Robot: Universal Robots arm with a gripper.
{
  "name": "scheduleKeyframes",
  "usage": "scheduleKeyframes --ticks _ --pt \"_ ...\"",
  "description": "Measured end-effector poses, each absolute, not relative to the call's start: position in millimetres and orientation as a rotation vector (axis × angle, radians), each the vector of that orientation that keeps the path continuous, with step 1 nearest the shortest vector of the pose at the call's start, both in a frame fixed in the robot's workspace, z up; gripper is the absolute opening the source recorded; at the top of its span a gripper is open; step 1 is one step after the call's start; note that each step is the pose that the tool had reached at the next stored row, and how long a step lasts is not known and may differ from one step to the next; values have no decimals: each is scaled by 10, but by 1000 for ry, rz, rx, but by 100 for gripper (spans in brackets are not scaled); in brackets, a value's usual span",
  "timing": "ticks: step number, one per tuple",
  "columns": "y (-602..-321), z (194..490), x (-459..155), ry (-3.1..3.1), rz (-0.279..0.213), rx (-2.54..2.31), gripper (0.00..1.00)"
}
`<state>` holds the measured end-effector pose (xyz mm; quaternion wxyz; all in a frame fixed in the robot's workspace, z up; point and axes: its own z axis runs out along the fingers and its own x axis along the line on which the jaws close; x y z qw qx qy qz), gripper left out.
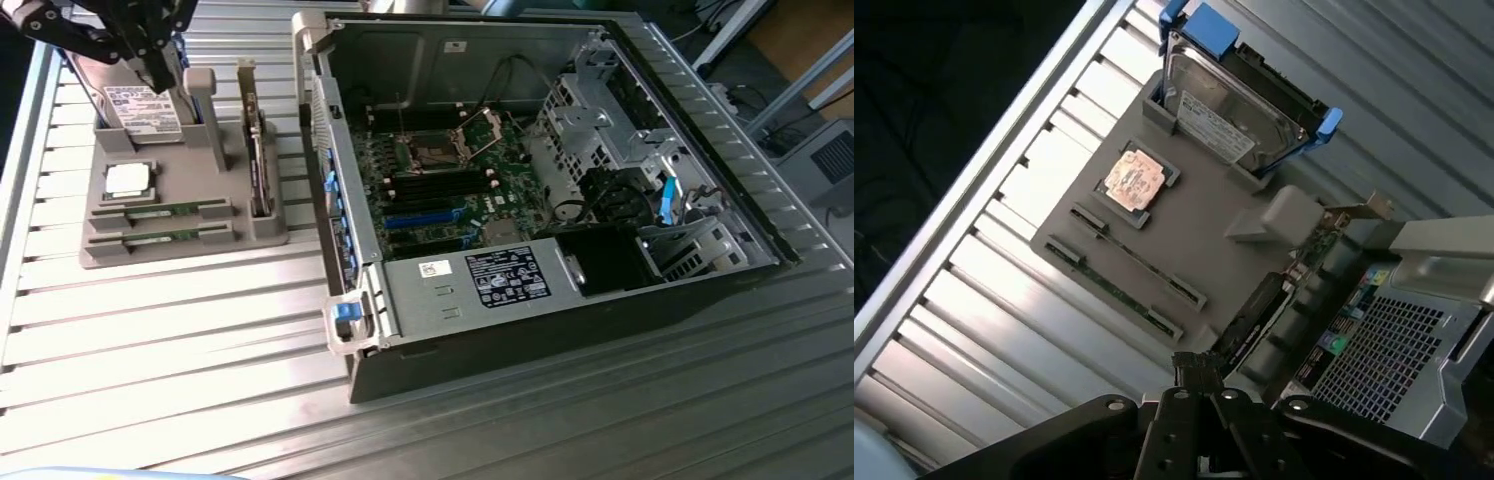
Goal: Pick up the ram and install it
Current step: 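Pick up the ram and move it above insertion slot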
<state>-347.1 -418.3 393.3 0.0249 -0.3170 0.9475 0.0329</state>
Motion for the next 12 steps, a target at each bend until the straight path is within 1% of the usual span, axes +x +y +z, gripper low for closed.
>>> scheduleKeyframes --ticks 12 --pt "-4183 3933 -3471 2763 108 -1408 11"
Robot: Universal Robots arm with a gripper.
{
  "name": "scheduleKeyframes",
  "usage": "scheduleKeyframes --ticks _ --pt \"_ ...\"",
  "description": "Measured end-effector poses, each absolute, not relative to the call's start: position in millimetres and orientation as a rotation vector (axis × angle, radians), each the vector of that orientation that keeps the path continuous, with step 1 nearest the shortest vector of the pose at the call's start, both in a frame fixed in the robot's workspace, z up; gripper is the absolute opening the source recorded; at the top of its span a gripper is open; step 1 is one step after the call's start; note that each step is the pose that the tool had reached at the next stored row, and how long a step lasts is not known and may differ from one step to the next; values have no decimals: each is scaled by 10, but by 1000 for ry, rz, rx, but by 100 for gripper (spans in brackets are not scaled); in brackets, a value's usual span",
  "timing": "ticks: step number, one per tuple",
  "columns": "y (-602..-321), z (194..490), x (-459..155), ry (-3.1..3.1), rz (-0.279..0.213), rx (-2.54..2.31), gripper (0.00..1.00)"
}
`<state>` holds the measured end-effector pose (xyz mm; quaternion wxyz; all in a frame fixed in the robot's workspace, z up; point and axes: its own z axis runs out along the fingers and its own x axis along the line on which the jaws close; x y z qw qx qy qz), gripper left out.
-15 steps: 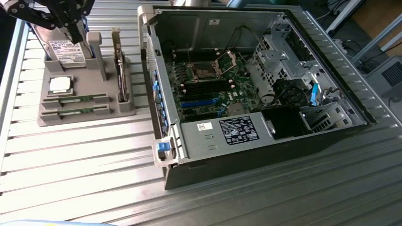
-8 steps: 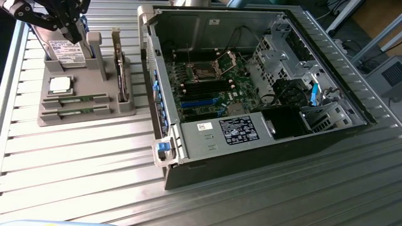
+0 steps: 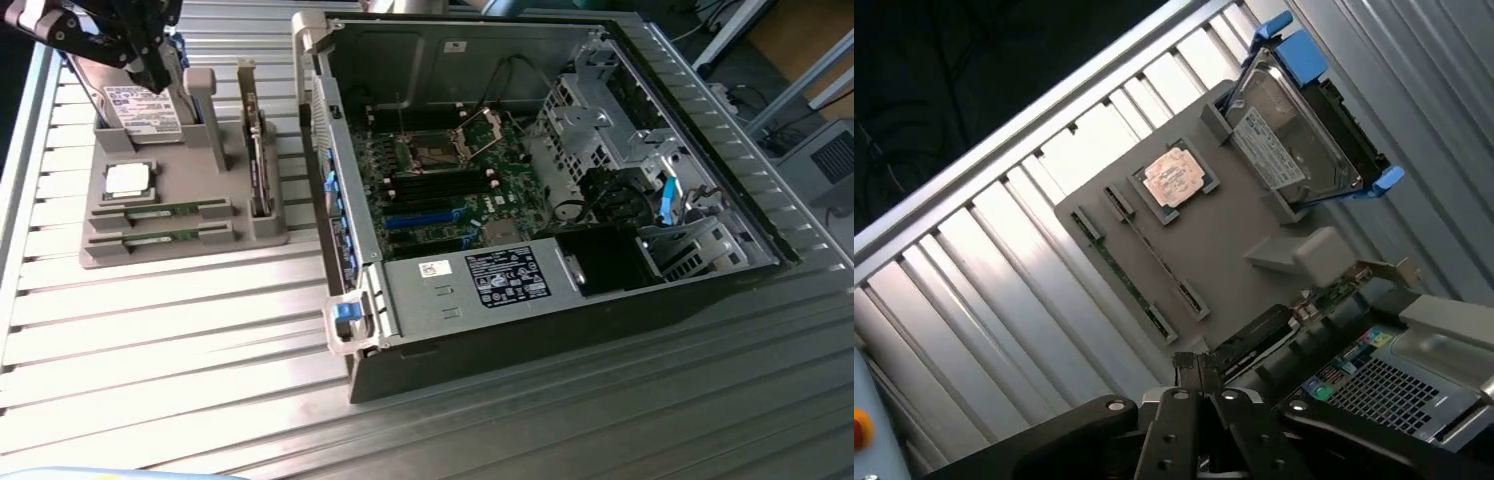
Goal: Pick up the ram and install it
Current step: 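Pick up the ram and move it above insertion slot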
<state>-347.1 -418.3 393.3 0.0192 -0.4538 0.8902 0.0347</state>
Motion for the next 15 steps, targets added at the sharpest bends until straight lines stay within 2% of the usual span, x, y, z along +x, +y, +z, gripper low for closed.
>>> scheduleKeyframes --ticks 4,7,9,15 --pt "-4183 3933 -3471 2688 106 -1557 11" --pt "-4183 3933 -3470 2638 43 -1697 11" --pt "-4183 3933 -3471 2614 18 -1753 11" --pt "-4183 3932 -3471 2452 16 -1976 11"
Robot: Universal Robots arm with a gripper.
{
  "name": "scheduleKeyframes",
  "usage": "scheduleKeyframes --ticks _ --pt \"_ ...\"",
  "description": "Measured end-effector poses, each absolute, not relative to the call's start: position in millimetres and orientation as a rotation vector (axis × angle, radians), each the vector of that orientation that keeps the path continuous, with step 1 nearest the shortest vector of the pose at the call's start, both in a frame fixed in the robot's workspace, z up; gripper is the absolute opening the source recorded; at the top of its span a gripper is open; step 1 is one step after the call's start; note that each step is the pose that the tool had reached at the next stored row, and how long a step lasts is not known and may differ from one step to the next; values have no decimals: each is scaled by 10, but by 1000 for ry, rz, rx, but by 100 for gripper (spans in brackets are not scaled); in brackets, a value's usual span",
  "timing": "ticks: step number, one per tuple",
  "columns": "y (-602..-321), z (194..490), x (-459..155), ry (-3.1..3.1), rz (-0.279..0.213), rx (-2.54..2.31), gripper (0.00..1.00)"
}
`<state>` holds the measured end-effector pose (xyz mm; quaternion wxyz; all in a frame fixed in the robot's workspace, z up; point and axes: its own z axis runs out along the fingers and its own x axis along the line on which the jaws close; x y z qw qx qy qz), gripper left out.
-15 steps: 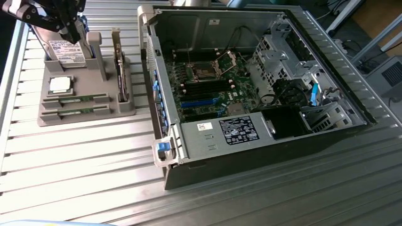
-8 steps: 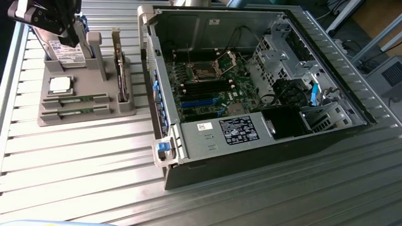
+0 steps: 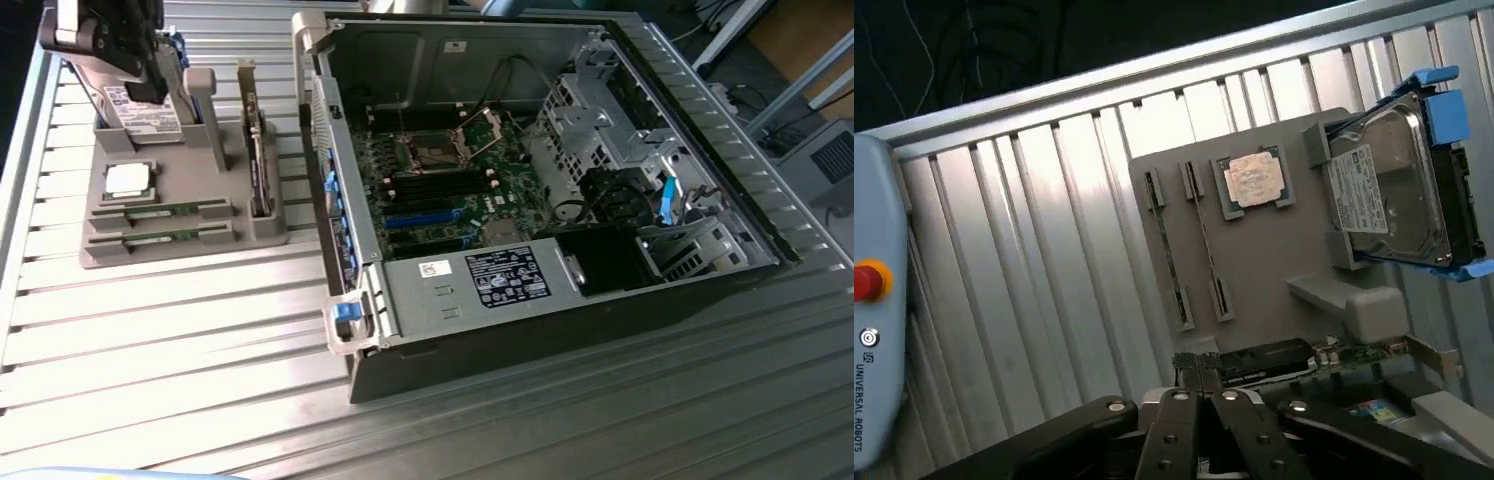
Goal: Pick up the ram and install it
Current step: 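Pick up the ram and move it above insertion slot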
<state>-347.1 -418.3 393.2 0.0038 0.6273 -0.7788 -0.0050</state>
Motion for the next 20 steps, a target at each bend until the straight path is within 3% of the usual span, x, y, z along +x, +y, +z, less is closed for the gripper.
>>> scheduleKeyframes --ticks 14,17,20 --pt "-4183 3932 -3471 -2138 -14 2289 11" --pt "-4183 3932 -3471 -2138 -14 2289 29" --pt "-4183 3932 -3471 -2138 -14 2289 36"
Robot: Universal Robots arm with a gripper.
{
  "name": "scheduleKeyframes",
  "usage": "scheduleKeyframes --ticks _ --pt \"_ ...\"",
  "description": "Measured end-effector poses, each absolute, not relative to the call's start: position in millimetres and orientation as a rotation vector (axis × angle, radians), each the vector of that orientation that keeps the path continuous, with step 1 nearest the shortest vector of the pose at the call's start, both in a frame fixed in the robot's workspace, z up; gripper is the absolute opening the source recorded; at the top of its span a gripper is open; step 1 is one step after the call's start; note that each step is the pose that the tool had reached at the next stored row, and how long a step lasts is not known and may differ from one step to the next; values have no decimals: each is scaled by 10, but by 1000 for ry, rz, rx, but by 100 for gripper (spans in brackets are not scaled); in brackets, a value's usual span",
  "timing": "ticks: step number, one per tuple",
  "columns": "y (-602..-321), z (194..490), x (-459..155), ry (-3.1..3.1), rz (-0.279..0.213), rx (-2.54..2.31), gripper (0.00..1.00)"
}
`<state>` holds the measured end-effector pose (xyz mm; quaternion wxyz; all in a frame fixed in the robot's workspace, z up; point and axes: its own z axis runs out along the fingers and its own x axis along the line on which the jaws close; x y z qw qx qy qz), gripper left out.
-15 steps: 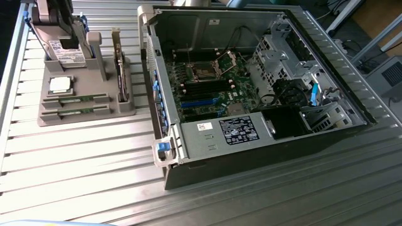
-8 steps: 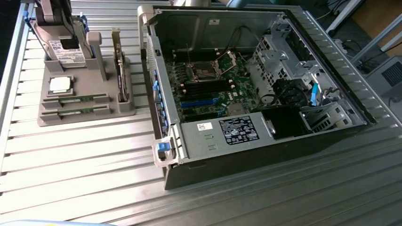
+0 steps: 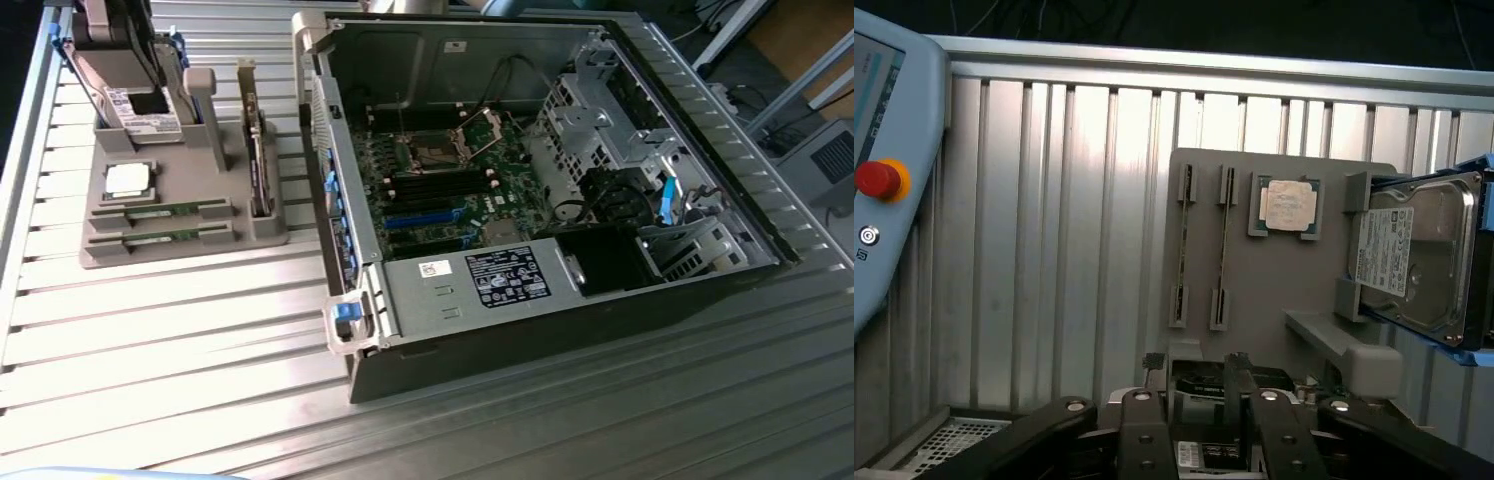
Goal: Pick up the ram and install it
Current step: 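Pick up the ram and move it above insertion slot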
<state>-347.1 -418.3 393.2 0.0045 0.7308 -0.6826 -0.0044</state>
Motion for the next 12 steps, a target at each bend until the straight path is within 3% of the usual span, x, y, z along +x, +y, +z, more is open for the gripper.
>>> scheduleKeyframes --ticks 12 --pt "-4201 3740 -3601 -2138 -14 2289 36"
